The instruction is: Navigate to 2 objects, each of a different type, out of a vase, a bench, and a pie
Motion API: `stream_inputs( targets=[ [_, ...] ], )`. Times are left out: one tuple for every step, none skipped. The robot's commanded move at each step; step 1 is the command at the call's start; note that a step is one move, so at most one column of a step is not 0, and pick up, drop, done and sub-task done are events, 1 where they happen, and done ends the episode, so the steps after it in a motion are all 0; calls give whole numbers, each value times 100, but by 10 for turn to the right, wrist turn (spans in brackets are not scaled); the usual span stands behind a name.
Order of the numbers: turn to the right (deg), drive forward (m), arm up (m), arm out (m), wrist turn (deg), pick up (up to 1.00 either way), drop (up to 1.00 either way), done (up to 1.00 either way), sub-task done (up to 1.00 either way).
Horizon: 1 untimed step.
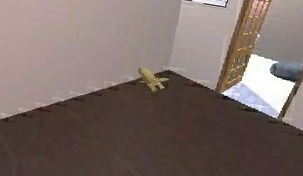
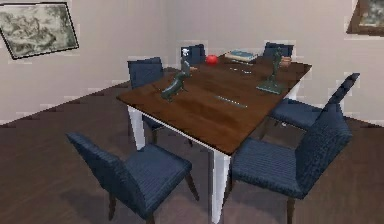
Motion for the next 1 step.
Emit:
stream_inputs(
  targets=[
    [0, 30, 0, 0, 0, 0, 0, 0, 0]
  ],
)
